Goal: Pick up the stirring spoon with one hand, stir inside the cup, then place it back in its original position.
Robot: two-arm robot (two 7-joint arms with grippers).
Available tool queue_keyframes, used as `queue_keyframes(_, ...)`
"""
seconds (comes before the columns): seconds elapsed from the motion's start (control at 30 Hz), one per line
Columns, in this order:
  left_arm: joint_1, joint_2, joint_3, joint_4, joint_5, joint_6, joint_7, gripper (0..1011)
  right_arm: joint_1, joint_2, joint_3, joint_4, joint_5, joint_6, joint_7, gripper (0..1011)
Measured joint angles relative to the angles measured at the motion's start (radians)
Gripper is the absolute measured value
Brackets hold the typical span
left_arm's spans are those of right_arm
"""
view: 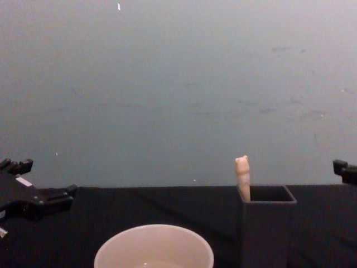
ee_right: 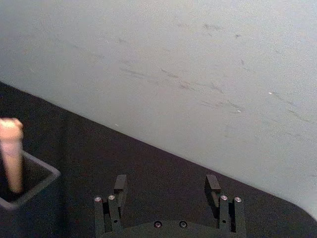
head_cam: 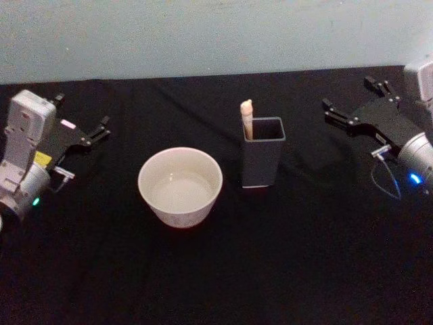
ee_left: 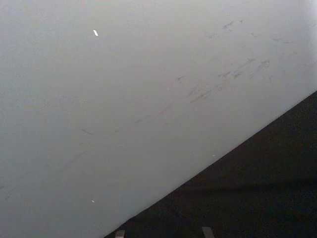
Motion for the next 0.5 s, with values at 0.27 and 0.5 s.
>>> queue_keyframes(0.27, 0.0, 0.0, 0.0, 0.0, 0.0, 0.0, 0.0, 1001, -0.001, -0.001, 0.028, -0.093, 0.091, 0.127, 0.093, 1002)
queue_keyframes(0.5, 0.0, 0.0, 0.0, 0.0, 0.0, 0.0, 0.0, 1001, 0.012, 0.001, 0.012, -0.143, 0.102, 0.212, 0.157, 1002)
